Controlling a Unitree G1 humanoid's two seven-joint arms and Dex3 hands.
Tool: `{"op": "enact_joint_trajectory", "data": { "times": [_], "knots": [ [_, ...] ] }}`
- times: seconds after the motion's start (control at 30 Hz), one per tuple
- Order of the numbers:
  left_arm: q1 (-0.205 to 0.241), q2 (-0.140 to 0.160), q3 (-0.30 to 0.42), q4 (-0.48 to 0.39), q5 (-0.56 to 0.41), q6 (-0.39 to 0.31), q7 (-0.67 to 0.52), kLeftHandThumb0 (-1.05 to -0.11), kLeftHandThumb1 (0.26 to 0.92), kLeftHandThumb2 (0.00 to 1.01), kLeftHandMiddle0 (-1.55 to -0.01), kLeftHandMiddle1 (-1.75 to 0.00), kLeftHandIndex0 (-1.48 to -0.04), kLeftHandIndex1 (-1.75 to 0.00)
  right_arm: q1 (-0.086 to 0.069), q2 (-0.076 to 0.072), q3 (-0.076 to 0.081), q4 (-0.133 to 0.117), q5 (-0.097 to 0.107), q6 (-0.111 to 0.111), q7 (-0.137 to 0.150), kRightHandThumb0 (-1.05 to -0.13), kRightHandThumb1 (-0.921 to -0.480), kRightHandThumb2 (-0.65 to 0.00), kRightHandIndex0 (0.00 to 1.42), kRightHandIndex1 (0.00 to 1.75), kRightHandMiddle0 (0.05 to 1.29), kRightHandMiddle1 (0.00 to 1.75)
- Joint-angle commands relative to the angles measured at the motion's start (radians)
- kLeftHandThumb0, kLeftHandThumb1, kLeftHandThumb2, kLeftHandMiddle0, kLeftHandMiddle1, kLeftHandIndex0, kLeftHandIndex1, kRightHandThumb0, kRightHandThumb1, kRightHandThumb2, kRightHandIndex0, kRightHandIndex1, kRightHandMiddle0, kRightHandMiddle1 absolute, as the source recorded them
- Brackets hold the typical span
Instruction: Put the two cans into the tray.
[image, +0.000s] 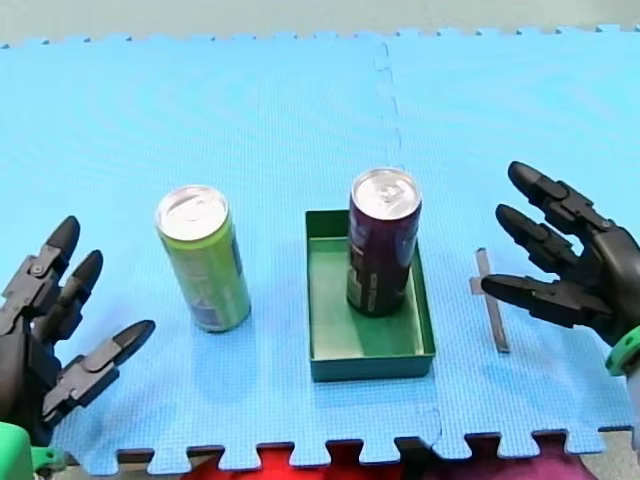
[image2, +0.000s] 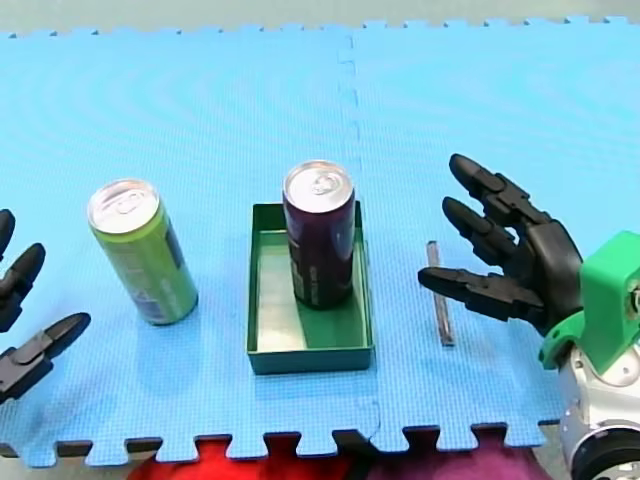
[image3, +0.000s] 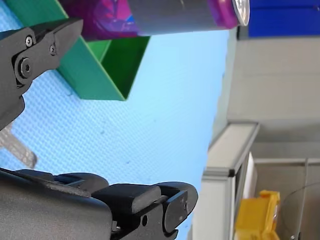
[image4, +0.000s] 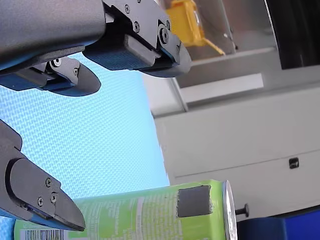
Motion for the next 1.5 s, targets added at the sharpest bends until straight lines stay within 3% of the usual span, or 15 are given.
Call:
{"op": "enact_joint_trajectory", "data": {
  "times": [0.0, 0.23, 0.6, 1.47],
  "knots": [
    [-0.004, 0.016, -0.008, 0.003, 0.012, 0.011, -0.004, -0.938, 0.626, 0.0, -0.47, 0.0, -0.34, 0.0, -0.002, -0.004, 0.004, 0.002, -0.006, 0.0, -0.011, -0.842, -0.642, -0.001, 0.41, 0.01, 0.37, 0.0],
    [0.004, 0.045, -0.039, -0.018, 0.054, 0.073, -0.011, -0.962, 0.624, 0.0, -0.43, 0.0, -0.27, 0.0, -0.003, -0.006, 0.012, 0.003, -0.021, -0.001, -0.034, -0.835, -0.643, -0.001, 0.41, 0.0, 0.37, 0.0],
    [-0.01, 0.05, -0.082, -0.067, 0.069, 0.139, -0.046, -1.032, 0.641, 0.0, -0.41, 0.0, -0.23, 0.0, -0.005, -0.009, 0.023, 0.009, -0.035, 0.009, -0.052, -0.826, -0.645, 0.0, 0.41, 0.0, 0.36, 0.0],
    [-0.113, 0.036, -0.093, 0.056, 0.079, 0.112, -0.027, -1.048, 0.641, 0.0, -0.41, -0.01, -0.23, 0.0, -0.004, -0.01, 0.016, 0.009, -0.026, 0.011, -0.045, -0.844, -0.643, 0.0, 0.4, 0.0, 0.36, 0.0]
  ]
}}
